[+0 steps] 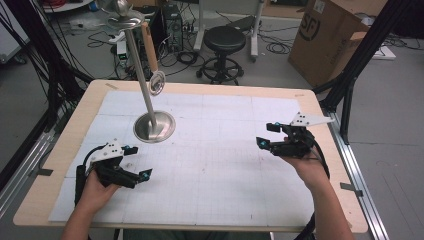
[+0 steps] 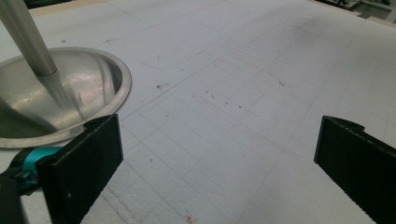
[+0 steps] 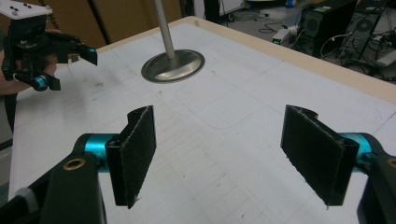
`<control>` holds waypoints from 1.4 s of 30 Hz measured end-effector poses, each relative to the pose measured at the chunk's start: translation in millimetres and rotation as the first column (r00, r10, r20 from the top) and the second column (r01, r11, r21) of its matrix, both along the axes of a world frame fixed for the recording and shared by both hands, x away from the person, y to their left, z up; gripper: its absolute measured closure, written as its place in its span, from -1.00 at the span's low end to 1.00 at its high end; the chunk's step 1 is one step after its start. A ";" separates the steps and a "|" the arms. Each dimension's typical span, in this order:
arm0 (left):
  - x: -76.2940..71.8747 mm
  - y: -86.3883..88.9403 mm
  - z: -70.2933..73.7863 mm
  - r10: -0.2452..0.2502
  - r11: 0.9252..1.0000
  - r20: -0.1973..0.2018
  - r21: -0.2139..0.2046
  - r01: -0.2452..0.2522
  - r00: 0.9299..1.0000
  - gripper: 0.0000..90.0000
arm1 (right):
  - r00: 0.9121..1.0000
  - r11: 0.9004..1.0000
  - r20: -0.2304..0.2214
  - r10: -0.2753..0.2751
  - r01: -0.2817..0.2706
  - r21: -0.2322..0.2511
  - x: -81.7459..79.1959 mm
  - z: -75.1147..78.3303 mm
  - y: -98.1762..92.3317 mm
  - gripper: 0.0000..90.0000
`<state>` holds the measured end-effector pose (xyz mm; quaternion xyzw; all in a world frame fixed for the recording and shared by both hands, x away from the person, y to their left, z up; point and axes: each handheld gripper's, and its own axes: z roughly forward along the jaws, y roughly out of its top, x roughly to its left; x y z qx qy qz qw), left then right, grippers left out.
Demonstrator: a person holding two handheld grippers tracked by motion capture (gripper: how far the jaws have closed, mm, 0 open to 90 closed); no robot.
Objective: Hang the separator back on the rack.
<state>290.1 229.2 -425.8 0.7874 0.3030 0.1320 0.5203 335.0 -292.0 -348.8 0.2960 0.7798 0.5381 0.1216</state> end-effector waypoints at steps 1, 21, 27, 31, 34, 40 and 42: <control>0.0 0.0 0.0 0.000 1.000 0.000 0.000 0.000 1.000 -0.96 | 1.000 1.000 0.000 0.000 0.000 0.000 0.0 0.0 0.0 -0.42; 3.3 -4.1 -9.7 0.006 0.999 -0.021 0.034 -0.005 1.000 -0.96 | 0.999 1.000 -0.028 -0.018 0.018 -0.016 -19.9 -50.8 -8.1 -0.52; 5.0 -3.5 -10.1 0.014 1.000 -0.018 0.025 -0.014 1.000 -0.96 | 0.999 1.000 -0.045 -0.004 0.003 -0.023 -20.0 -57.0 -6.5 -0.58; 6.6 -4.2 -10.9 0.019 1.000 -0.016 0.017 -0.018 1.000 -0.96 | 0.999 1.000 -0.052 -0.006 0.005 -0.014 -20.9 -58.5 -7.1 -0.62; 7.0 -4.5 -11.6 0.019 1.000 -0.022 0.023 -0.018 1.000 -0.96 | 0.999 1.000 -0.054 0.000 -0.001 -0.007 -21.5 -58.0 -7.3 -0.62; 7.2 -4.1 -11.8 0.020 0.999 -0.026 0.029 -0.020 0.999 -0.96 | 0.999 1.000 -0.050 0.000 -0.001 -0.002 -20.6 -58.0 -8.3 -0.63; 7.0 -4.2 -11.7 0.019 0.999 -0.026 0.029 -0.018 0.999 -0.96 | 0.999 1.000 -0.050 -0.004 0.004 0.001 -21.0 -57.6 -9.3 -0.63</control>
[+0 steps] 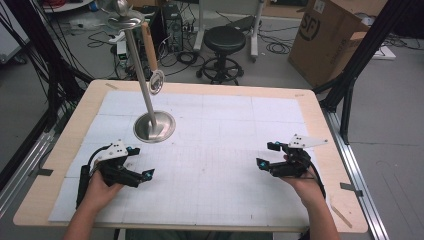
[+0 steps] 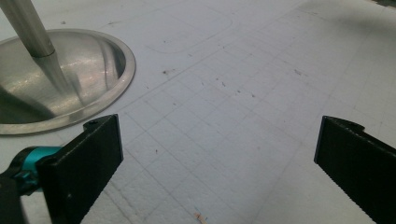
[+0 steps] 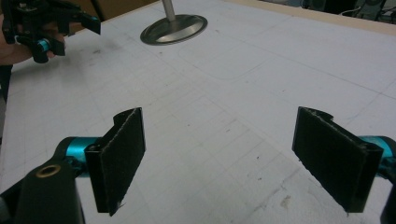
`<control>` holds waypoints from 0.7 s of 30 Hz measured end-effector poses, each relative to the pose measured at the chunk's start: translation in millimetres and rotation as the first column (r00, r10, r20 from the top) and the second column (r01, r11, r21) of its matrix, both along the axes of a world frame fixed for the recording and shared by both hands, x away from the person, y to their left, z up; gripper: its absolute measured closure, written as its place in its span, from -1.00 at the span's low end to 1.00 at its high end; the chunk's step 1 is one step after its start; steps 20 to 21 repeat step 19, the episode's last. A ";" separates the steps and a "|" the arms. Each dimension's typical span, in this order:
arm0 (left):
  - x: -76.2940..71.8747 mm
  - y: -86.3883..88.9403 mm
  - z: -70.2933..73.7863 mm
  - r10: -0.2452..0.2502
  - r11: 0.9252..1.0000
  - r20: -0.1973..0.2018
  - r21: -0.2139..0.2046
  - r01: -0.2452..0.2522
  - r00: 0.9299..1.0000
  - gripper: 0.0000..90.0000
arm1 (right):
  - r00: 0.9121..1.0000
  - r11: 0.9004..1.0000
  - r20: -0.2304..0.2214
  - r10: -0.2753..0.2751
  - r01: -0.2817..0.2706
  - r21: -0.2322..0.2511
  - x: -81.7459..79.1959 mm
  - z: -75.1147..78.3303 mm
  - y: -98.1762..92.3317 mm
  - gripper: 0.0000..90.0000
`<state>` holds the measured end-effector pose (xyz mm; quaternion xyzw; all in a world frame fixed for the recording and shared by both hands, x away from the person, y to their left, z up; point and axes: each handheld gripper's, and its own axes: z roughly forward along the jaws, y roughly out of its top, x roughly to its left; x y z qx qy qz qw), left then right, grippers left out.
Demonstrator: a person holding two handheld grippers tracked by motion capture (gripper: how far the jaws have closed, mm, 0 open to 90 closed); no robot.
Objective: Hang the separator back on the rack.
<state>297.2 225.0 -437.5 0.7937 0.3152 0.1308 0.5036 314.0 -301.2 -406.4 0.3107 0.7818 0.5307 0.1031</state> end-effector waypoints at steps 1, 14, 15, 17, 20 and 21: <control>0.0 0.0 0.0 0.000 1.000 0.000 -0.001 0.000 1.000 -0.96 | 1.000 1.000 0.000 0.000 0.000 0.000 0.0 0.0 0.0 -0.63; 0.2 0.1 -0.2 0.006 1.000 -0.005 -0.004 -0.006 1.000 -0.96 | 1.000 1.000 -0.018 -0.001 0.001 -0.014 1.9 -3.9 1.8 -0.63; 0.3 0.1 -0.3 0.006 1.000 -0.005 -0.004 -0.006 1.000 -0.96 | 1.000 1.000 -0.014 0.001 -0.001 -0.013 2.1 -3.8 1.7 -0.63; 0.5 0.1 -0.4 0.005 1.000 -0.006 -0.005 -0.005 1.000 -0.96 | 1.000 1.000 -0.018 0.002 -0.003 -0.012 1.9 -3.7 1.9 -0.63; 0.7 0.1 -0.6 0.006 1.000 -0.005 -0.001 -0.006 1.000 -0.96 | 1.000 1.000 -0.022 0.003 -0.004 -0.018 2.1 -4.3 2.4 -0.63; 0.7 0.1 -0.6 0.006 1.000 -0.005 -0.001 -0.006 1.000 -0.96 | 1.000 1.000 -0.022 0.003 -0.004 -0.018 2.1 -4.3 2.4 -0.63</control>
